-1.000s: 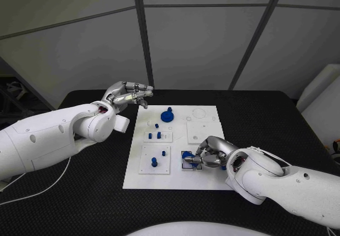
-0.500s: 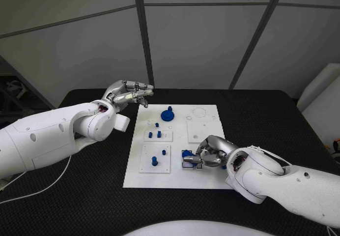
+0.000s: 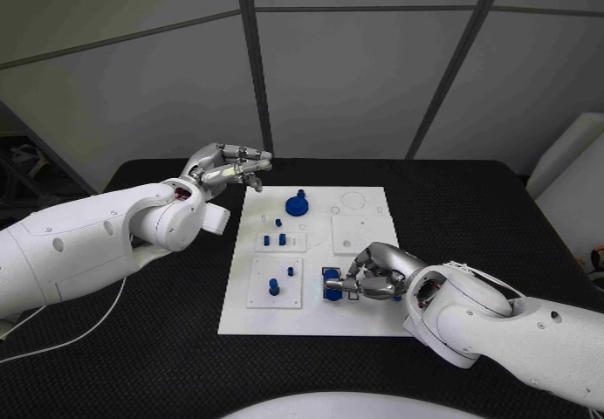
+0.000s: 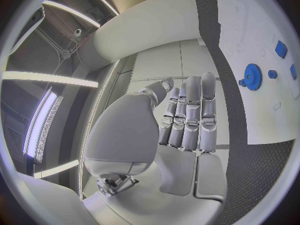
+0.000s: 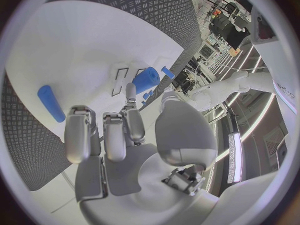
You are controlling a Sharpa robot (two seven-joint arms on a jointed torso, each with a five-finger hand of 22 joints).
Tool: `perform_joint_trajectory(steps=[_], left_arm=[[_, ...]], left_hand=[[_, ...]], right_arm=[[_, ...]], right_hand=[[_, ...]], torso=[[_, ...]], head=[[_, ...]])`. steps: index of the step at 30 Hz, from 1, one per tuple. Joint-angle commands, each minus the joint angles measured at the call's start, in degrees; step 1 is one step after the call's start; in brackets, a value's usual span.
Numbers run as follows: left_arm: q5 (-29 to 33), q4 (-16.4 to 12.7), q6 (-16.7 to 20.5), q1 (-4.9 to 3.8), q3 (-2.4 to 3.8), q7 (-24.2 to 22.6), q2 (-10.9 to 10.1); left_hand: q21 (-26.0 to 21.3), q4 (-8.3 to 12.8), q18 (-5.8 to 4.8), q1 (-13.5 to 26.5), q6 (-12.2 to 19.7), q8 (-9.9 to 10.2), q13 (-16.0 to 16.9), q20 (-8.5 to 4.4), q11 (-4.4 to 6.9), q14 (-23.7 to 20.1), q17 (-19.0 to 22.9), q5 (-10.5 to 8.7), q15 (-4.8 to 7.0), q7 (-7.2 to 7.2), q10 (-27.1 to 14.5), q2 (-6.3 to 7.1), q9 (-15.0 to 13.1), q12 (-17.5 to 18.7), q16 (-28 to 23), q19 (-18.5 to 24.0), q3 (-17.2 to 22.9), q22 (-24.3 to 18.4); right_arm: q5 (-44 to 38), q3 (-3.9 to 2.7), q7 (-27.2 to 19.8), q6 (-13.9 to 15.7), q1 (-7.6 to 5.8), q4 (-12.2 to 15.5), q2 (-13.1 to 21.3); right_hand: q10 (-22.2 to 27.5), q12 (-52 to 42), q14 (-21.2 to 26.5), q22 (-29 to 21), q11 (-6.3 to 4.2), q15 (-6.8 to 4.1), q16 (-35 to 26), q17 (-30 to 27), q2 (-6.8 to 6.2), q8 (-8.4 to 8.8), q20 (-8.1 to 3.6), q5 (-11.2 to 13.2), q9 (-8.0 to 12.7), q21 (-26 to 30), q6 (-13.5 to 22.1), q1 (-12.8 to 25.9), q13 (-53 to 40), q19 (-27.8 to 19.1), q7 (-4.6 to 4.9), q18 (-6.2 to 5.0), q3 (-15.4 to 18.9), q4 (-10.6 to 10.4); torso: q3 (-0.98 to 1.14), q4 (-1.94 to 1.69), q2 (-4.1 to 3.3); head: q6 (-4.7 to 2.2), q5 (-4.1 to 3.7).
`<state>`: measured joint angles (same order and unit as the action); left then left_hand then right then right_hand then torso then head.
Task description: Assemble the parts on the task board
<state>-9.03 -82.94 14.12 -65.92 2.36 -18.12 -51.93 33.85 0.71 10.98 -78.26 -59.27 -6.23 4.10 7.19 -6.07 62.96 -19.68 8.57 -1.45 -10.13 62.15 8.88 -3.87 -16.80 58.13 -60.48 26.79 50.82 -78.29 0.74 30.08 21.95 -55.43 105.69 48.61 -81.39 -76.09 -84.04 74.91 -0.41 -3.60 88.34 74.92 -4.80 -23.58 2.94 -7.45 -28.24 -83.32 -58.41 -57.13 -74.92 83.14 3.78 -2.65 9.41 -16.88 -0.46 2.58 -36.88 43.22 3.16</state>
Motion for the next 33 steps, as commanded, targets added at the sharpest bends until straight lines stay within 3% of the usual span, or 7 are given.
perform_joint_trajectory(steps=[1,7,10,12,17,22,33], left_arm=[[0.17,-0.02,-0.6,-0.04,0.03,-0.63,0.01],[0.17,-0.05,-0.5,-0.02,0.03,-0.57,-0.1],[0.17,-0.06,-0.44,-0.02,0.03,-0.54,-0.13],[0.17,-0.07,-0.42,-0.02,0.03,-0.52,-0.14],[0.17,-0.09,-0.37,-0.02,0.03,-0.5,-0.16],[0.17,-0.12,-0.36,-0.02,0.03,-0.49,-0.16],[0.17,-0.2,-0.31,-0.02,0.03,-0.43,-0.28]], left_hand=[[-0.23,-0.11,-0.49,0.23,0.14,-0.28,-0.08,0.2,-0.16,-0.12,0.07,0.36,-0.27,-0.11,-0.38,-0.33,0.03,-0.35,-0.07,-0.05,-0.21,-0.05],[-0.23,-0.11,-0.49,0.23,0.14,-0.28,-0.08,0.2,-0.16,-0.12,0.07,0.36,-0.27,-0.11,-0.38,-0.33,0.03,-0.35,-0.07,-0.05,-0.21,-0.05],[-0.27,-0.13,-0.49,0.23,0.14,-0.29,-0.08,0.2,-0.16,-0.11,0.08,0.37,-0.27,-0.1,-0.4,-0.39,0.03,-0.38,-0.05,-0.08,-0.21,-0.08],[-0.27,-0.13,-0.49,0.23,0.14,-0.29,-0.08,0.2,-0.16,-0.11,0.08,0.37,-0.27,-0.1,-0.4,-0.39,0.03,-0.38,-0.05,-0.08,-0.21,-0.08],[-0.27,-0.13,-0.49,0.23,0.14,-0.29,-0.08,0.2,-0.16,-0.11,0.08,0.37,-0.27,-0.1,-0.4,-0.39,0.03,-0.38,-0.05,-0.08,-0.21,-0.08],[-0.27,-0.13,-0.49,0.23,0.14,-0.29,-0.08,0.2,-0.16,-0.11,0.08,0.37,-0.27,-0.1,-0.4,-0.39,0.03,-0.38,-0.05,-0.08,-0.21,-0.08],[-0.27,-0.13,-0.49,0.23,0.14,-0.29,-0.08,0.2,-0.16,-0.11,0.08,0.37,-0.27,-0.1,-0.4,-0.39,0.03,-0.38,-0.05,-0.08,-0.21,-0.08]], right_arm=[[-0.57,-0.01,-0.68,-1.04,-0.07,0.26,0.04],[-0.91,-0.01,-0.65,-2.21,-0.07,0.2,0.11],[-0.98,-0.01,-0.86,-2.6,-0.07,0.08,0.08],[-1.01,-0.01,-1.06,-2.81,-0.07,0.05,0.06],[-1.17,-0.01,-1.23,-2.58,-0.07,-0.11,-0.11],[-1.65,-0.01,-0.59,-2.31,-0.07,-0.86,-0.54],[-1.86,-0.02,-0.77,-1.78,-0.07,-1.49,-0.94]], right_hand=[[-0.34,-0.21,-5.19,7.04,-0.14,-0.34,-0.02,11.52,0.84,-0.42,-0.21,-0.58,-0.12,-0.22,-0.06,0.06,-2.1,0.37,-0.32,0.37,-0.46,0.0],[-0.49,-0.08,-5.19,7.05,-0.27,-0.47,-0.04,11.52,2.32,-0.55,-0.37,-4.89,-0.65,-0.17,0.06,-2.72,-2.22,0.37,-0.45,0.37,-1.07,0.34],[-0.47,0.12,-5.18,7.02,-0.29,-0.55,-0.07,11.48,3.62,-0.47,-0.44,-8.52,-0.89,-0.1,0.33,-7.46,-2.22,0.34,-0.48,0.37,-1.88,1.13],[-0.42,0.27,-5.17,6.99,-0.3,-0.54,-0.11,11.42,3.71,-0.2,-0.48,-9.99,-0.89,-0.05,0.72,-10.77,-2.19,0.3,-0.41,0.34,-2.39,2.36],[-0.47,0.28,-5.19,7.05,-0.25,-0.48,-0.06,11.54,3.79,0.1,-0.42,-9.87,-0.85,-0.07,0.67,-13.89,-2.31,0.34,-0.34,0.36,-2.43,3.31],[-0.61,0.21,-5.22,7.22,-0.29,-0.5,-0.01,11.66,4.79,0.31,-0.42,-11.57,-0.79,-0.18,0.32,-14.21,-2.47,0.48,-0.39,0.4,-2.11,2.37],[-0.63,0.29,-5.19,7.17,-0.27,-0.5,-0.08,11.54,4.59,0.48,-0.42,-12.52,-0.77,-0.12,0.15,-14.09,-2.49,0.43,-0.39,0.38,-1.3,1.54]], torso=[[-0.03,-0.09,0.0],[-0.05,-0.07,-0.08],[-0.05,-0.06,-0.09],[-0.05,-0.07,-0.09],[-0.03,-0.06,-0.11],[-0.04,-0.1,-0.1],[-0.05,-0.05,-0.05]], head=[[-0.04,-0.07],[-0.14,0.02],[-0.21,0.03],[-0.14,0.08],[-0.11,0.13],[-0.01,0.06],[0.06,0.24]])
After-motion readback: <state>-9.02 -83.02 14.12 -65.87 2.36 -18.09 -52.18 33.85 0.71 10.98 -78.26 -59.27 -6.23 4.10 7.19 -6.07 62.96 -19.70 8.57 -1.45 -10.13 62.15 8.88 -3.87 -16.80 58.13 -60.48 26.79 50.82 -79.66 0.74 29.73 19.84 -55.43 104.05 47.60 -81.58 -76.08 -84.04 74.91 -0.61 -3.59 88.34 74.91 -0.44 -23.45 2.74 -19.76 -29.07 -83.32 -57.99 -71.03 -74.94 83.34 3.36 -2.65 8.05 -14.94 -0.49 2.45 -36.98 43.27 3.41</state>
